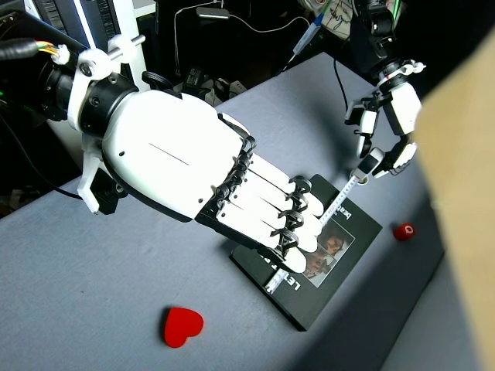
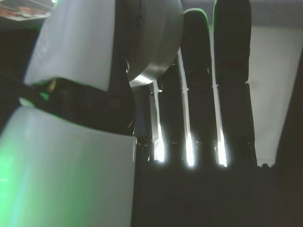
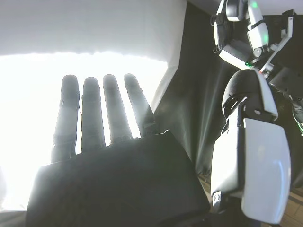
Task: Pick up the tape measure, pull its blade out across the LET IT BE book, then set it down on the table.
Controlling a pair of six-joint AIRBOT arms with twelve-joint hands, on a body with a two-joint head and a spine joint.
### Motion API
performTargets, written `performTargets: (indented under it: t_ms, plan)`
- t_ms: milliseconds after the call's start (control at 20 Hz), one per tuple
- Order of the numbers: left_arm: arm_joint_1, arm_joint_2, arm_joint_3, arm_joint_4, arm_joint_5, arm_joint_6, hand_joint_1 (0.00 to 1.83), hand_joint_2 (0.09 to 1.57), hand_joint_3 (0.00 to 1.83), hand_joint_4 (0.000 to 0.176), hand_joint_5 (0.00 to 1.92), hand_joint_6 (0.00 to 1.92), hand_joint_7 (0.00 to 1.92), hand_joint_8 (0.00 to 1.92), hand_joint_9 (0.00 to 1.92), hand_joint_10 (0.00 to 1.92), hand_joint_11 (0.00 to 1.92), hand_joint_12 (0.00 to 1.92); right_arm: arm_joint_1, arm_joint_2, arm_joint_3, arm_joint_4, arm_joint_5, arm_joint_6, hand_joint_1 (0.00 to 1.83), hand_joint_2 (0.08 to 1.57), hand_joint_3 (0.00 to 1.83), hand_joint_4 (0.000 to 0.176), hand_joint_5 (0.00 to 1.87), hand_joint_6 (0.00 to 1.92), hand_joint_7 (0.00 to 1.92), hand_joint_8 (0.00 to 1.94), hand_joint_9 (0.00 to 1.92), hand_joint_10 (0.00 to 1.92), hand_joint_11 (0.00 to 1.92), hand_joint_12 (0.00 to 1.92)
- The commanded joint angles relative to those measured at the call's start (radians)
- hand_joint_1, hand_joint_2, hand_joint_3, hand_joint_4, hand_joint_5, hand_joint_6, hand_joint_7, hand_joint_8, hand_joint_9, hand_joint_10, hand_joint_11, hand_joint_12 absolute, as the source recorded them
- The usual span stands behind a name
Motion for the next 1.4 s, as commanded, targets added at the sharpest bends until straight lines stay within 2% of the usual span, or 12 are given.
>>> performTargets:
  t_ms: [0, 400, 550, 700, 850, 950, 1100, 1200, 1300, 1350]
  plan:
    - [0.000, 0.001, 0.000, -0.009, -0.108, 0.008, 1.38, 1.09, 0.00, 0.000, 1.03, 0.70, 1.04, 0.87, 0.95, 1.24, 0.97, 0.87, 0.003, 0.002, 0.000, -0.064, -0.006, 0.002, 0.05, 0.99, 0.00, 0.000, 0.00, 0.00, 0.00, 0.00, 0.00, 0.00, 0.00, 0.32]
    - [-0.009, 0.004, -0.025, -0.041, -0.139, 0.010, 1.38, 1.09, 0.00, 0.000, 1.02, 0.70, 1.03, 0.87, 0.95, 1.24, 0.96, 0.87, -0.005, 0.006, -0.001, -0.064, -0.003, 0.003, 0.07, 1.00, 0.00, 0.000, 0.00, 0.00, 0.00, 0.00, 0.00, 0.00, 0.00, 0.31]
    - [-0.064, 0.011, -0.063, -0.042, -0.117, 0.050, 1.38, 1.09, 0.00, 0.000, 1.02, 0.70, 1.04, 0.87, 0.95, 1.24, 0.98, 0.88, -0.009, 0.008, -0.001, -0.064, -0.006, 0.001, 0.07, 1.00, 0.00, 0.000, 0.00, 0.00, 0.00, 0.00, 0.00, 0.00, 0.00, 0.31]
    - [-0.157, 0.022, -0.114, -0.043, -0.071, 0.104, 1.38, 1.09, 0.00, 0.000, 1.02, 0.70, 1.04, 0.87, 0.95, 1.24, 0.98, 0.88, -0.006, 0.006, -0.001, -0.064, -0.006, 0.000, 0.07, 1.00, 0.00, 0.000, 0.00, 0.00, 0.00, 0.00, 0.00, 0.00, 0.00, 0.31]
    - [-0.225, 0.060, -0.179, -0.058, -0.007, 0.162, 1.39, 1.09, 0.00, 0.000, 1.03, 0.69, 1.05, 0.84, 0.95, 1.24, 0.99, 0.88, -0.003, 0.005, -0.002, -0.064, -0.002, 0.006, 0.07, 1.00, 0.00, 0.000, 0.00, 0.00, 0.00, 0.00, 0.00, 0.00, 0.00, 0.33]
    - [-0.253, 0.111, -0.240, -0.077, 0.016, 0.182, 1.39, 1.09, 0.00, 0.000, 1.03, 0.69, 1.06, 0.84, 0.95, 1.24, 0.98, 0.87, -0.014, 0.008, -0.004, -0.064, -0.003, 0.004, 0.07, 1.00, 0.00, 0.000, 0.00, 0.00, 0.00, 0.00, 0.00, 0.00, 0.00, 0.33]
    - [-0.232, 0.191, -0.331, -0.138, 0.007, 0.220, 1.39, 1.08, 0.00, 0.000, 1.05, 0.67, 1.06, 0.83, 0.95, 1.24, 0.98, 0.87, -0.022, 0.009, -0.004, -0.064, -0.002, -0.007, 0.06, 1.00, 0.00, 0.000, 0.00, 0.00, 0.00, 0.00, 0.00, 0.00, 0.00, 0.36]
    - [-0.178, 0.252, -0.394, -0.157, -0.015, 0.218, 1.39, 1.08, 0.00, 0.000, 1.05, 0.66, 1.05, 0.84, 0.95, 1.23, 0.98, 0.87, -0.006, 0.009, -0.005, -0.064, -0.002, -0.006, 0.06, 1.00, 0.00, 0.000, 0.00, 0.00, 0.00, 0.00, 0.00, 0.00, 0.00, 0.37]
    - [-0.128, 0.282, -0.431, -0.154, -0.049, 0.190, 1.39, 1.08, 0.00, 0.000, 1.05, 0.66, 1.05, 0.83, 0.95, 1.23, 0.99, 0.87, 0.004, 0.009, -0.005, -0.064, -0.003, -0.005, 0.07, 1.00, 0.00, 0.000, 0.00, 0.00, 0.00, 0.00, 0.00, 0.00, 0.00, 0.37]
    - [-0.099, 0.289, -0.440, -0.126, -0.050, 0.157, 1.39, 1.08, 0.00, 0.000, 1.05, 0.66, 1.06, 0.83, 0.95, 1.23, 0.98, 0.86, 0.002, 0.008, -0.005, -0.064, -0.003, -0.007, 0.07, 1.00, 0.00, 0.000, 0.00, 0.00, 0.00, 0.00, 0.00, 0.00, 0.00, 0.37]
